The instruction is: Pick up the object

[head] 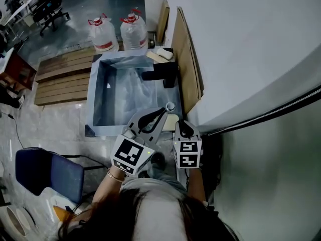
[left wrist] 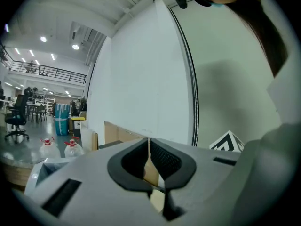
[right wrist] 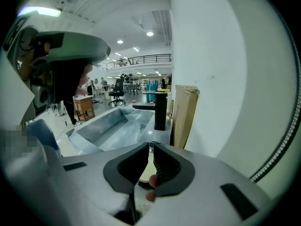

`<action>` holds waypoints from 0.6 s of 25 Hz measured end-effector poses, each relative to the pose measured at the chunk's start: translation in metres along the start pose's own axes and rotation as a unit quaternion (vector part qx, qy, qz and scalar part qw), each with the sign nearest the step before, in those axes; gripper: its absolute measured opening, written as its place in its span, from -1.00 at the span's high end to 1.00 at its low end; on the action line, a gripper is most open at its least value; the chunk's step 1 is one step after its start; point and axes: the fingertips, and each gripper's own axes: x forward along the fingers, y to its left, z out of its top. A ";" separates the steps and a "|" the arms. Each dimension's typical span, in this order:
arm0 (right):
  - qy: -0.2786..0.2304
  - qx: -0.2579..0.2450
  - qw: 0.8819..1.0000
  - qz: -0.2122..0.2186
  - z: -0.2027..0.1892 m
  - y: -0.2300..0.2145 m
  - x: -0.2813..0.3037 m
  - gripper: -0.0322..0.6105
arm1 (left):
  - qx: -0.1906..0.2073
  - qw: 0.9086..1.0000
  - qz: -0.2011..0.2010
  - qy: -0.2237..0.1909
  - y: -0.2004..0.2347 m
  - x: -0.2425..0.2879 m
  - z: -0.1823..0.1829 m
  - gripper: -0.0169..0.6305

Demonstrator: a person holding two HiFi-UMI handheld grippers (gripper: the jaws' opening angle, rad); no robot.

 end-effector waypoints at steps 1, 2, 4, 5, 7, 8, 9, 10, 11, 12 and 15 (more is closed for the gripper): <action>0.004 -0.001 1.000 0.001 -0.001 -0.001 0.004 0.80 | -0.001 1.000 0.001 0.002 0.002 0.003 -0.001 0.92; 0.008 -0.002 1.000 0.002 -0.002 -0.003 0.007 0.80 | -0.001 1.000 0.001 0.003 0.003 0.006 -0.001 0.92; 0.016 -0.003 1.000 0.004 -0.005 -0.004 0.013 0.80 | -0.002 1.000 0.001 0.006 0.006 0.011 -0.003 0.92; 0.019 -0.003 1.000 0.005 -0.007 -0.005 0.016 0.79 | -0.002 1.000 0.001 0.008 0.007 0.013 -0.004 0.92; 0.033 -0.001 0.999 0.009 -0.013 -0.005 0.022 0.77 | -0.003 1.000 0.001 0.011 0.009 0.017 -0.006 0.92; 0.041 -0.001 0.999 0.012 -0.017 -0.004 0.025 0.76 | -0.004 1.000 0.001 0.012 0.011 0.019 -0.008 0.92; 0.048 -0.001 0.999 0.013 -0.021 -0.005 0.028 0.75 | -0.005 1.000 0.002 0.013 0.012 0.020 -0.008 0.92; 0.054 -0.002 0.998 0.012 -0.025 -0.006 0.031 0.74 | -0.006 1.000 0.002 0.014 0.012 0.022 -0.009 0.92; 0.060 -0.004 0.998 0.011 -0.028 -0.007 0.033 0.73 | -0.007 1.000 0.002 0.015 0.013 0.023 -0.010 0.92; 0.066 -0.004 0.998 0.009 -0.031 -0.008 0.035 0.73 | -0.007 1.000 0.002 0.017 0.013 0.025 -0.011 0.92; 0.075 0.000 0.997 0.009 -0.036 -0.010 0.040 0.71 | -0.009 1.000 0.000 0.020 0.014 0.029 -0.013 0.92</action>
